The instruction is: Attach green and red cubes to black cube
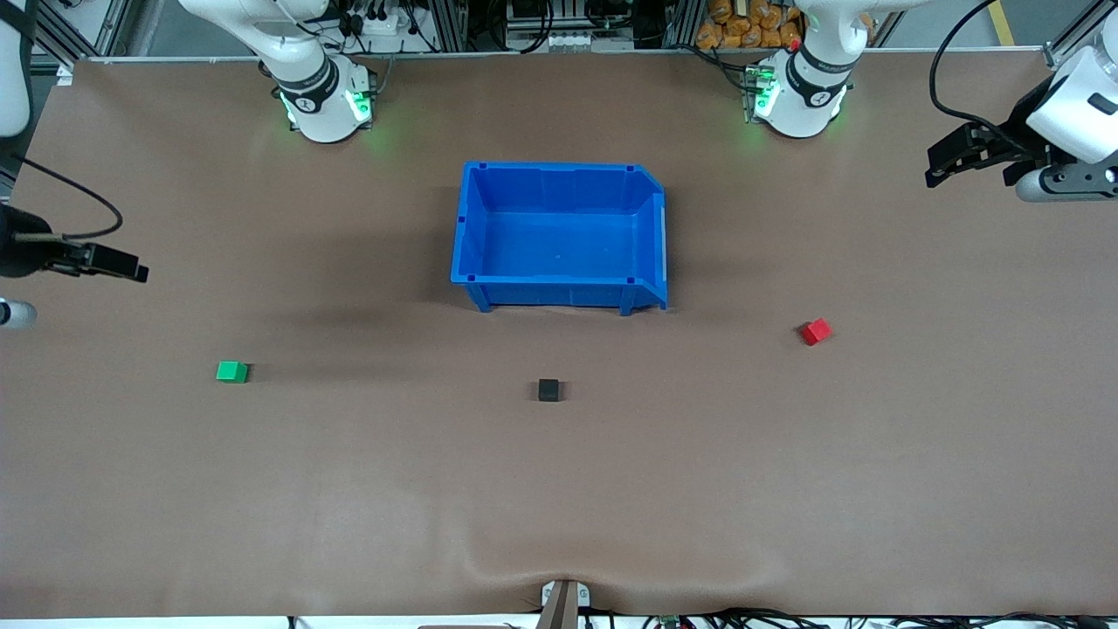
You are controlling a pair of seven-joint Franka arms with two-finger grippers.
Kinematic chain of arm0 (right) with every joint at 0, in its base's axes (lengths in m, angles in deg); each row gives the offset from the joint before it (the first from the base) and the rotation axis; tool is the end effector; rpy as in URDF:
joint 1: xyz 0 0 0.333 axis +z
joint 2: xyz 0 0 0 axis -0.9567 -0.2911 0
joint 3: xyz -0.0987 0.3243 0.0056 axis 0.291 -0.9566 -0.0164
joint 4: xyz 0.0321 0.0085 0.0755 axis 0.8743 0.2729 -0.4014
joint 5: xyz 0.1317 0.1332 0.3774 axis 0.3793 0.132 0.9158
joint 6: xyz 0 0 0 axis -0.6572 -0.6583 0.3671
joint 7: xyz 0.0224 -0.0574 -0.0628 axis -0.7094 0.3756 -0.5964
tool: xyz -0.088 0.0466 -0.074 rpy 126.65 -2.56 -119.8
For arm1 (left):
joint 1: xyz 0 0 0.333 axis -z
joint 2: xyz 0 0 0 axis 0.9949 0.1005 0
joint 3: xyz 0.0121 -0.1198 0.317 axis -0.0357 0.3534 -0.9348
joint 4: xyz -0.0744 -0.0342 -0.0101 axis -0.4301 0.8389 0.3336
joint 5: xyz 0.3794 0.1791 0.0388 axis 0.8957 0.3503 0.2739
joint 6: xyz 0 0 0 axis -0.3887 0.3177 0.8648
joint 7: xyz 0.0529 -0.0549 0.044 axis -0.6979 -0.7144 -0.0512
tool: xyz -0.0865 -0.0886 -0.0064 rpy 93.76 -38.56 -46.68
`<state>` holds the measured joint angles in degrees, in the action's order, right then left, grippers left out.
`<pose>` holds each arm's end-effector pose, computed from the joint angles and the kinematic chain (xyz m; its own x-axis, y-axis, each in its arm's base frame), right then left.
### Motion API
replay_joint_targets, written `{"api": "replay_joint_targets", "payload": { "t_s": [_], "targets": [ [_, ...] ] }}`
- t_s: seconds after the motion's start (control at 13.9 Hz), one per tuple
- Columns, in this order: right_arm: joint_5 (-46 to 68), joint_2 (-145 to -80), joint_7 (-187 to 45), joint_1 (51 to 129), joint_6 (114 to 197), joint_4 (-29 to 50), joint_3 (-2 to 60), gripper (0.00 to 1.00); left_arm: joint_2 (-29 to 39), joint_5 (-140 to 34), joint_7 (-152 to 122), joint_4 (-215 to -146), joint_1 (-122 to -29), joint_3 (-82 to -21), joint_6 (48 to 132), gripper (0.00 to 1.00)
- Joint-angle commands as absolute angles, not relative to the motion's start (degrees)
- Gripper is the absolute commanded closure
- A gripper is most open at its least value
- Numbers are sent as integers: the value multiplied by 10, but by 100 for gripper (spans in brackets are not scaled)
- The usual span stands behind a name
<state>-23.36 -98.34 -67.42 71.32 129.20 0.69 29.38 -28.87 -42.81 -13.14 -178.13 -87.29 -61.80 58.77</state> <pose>0.6200 -0.0720 0.5413 0.9824 -0.1039 -0.1555 -0.1093 -0.9936 -0.0271 0.5249 -0.0494 0.6363 0.9982 -0.0052 -0.0601 -0.0077 -0.9991 -0.0412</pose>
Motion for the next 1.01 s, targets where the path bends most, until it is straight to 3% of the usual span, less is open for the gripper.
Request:
{"api": "replay_joint_targets", "payload": {
  "t_s": [0.0,0.43,0.94],
  "targets": [
    [-237,-1011,-695,705,1320,2,288,0,-291,-429,-133,-1789,-876,-616,584,0],
    [-232,-1054,-690,700,1417,61,288,0,-261,-430,-138,-1798,-877,-616,593,0],
    [-231,-1173,-692,664,1548,71,288,0,-198,-430,-139,-1799,-884,-616,619,0]
  ]
}}
